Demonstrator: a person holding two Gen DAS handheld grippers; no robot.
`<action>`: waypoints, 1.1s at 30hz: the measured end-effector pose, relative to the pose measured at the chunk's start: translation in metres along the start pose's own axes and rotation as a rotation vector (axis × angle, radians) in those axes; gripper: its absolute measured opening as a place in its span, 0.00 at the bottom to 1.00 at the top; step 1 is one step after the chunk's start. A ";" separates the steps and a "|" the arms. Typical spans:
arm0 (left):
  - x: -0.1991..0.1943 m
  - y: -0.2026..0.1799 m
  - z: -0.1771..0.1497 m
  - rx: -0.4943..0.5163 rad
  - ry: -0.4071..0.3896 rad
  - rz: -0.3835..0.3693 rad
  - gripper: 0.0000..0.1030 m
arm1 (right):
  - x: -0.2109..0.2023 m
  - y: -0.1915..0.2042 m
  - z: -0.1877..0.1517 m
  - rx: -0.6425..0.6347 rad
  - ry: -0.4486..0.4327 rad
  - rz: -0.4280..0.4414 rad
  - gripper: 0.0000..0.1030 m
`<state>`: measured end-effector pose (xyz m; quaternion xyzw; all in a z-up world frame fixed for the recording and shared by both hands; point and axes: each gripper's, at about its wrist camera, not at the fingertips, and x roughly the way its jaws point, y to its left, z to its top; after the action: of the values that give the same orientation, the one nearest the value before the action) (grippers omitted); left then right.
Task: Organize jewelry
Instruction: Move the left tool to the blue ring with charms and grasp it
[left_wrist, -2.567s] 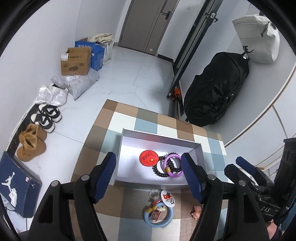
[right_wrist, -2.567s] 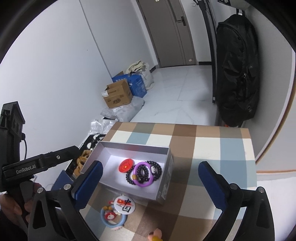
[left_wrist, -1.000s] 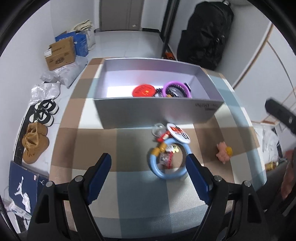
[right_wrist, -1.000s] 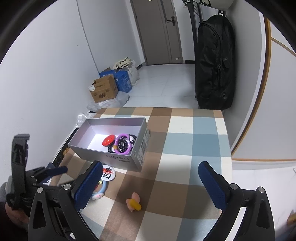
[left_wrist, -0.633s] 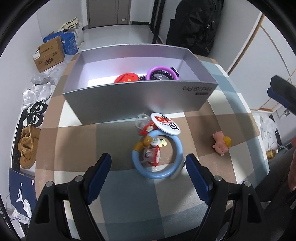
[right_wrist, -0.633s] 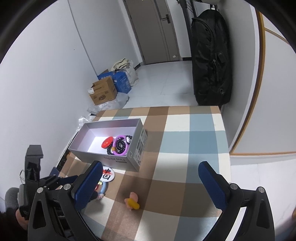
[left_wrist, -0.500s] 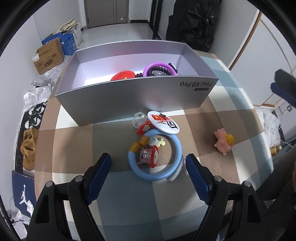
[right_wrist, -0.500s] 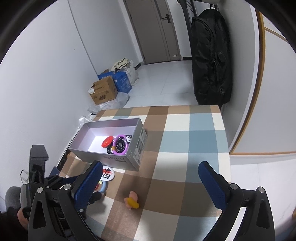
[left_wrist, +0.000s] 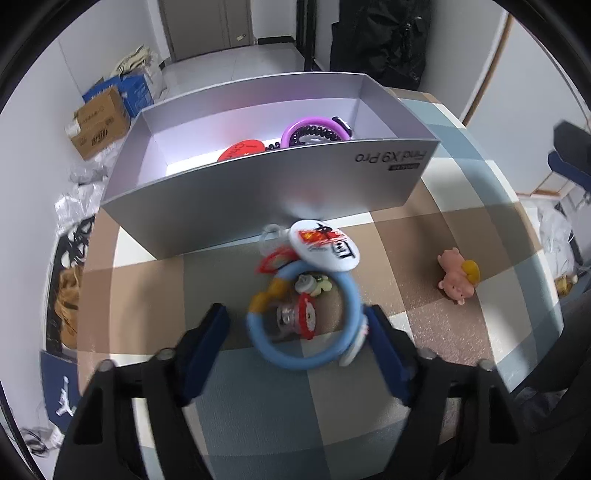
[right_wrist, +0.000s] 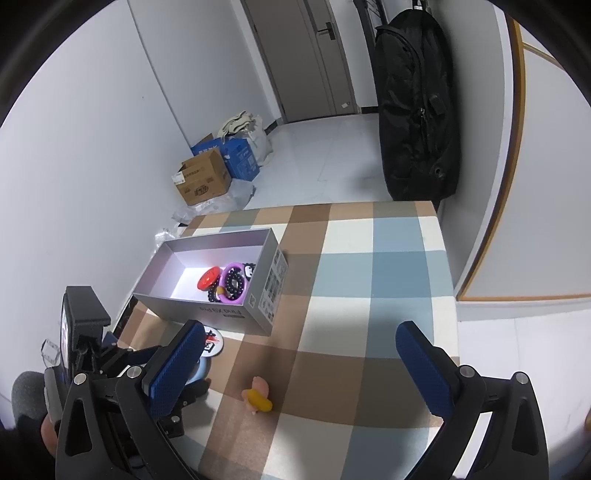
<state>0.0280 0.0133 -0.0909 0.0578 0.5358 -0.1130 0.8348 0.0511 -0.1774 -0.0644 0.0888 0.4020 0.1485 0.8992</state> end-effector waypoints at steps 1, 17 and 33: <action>-0.001 -0.002 -0.001 0.008 -0.001 -0.006 0.58 | 0.000 0.000 -0.001 -0.001 0.002 -0.001 1.00; -0.002 0.006 0.004 -0.041 0.007 -0.060 0.55 | 0.007 -0.005 -0.003 0.019 0.028 -0.021 1.00; -0.043 0.022 0.017 -0.164 -0.127 -0.206 0.55 | 0.015 0.002 -0.006 0.009 0.076 0.019 1.00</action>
<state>0.0307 0.0362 -0.0451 -0.0730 0.4925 -0.1572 0.8529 0.0561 -0.1700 -0.0780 0.0912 0.4356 0.1585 0.8814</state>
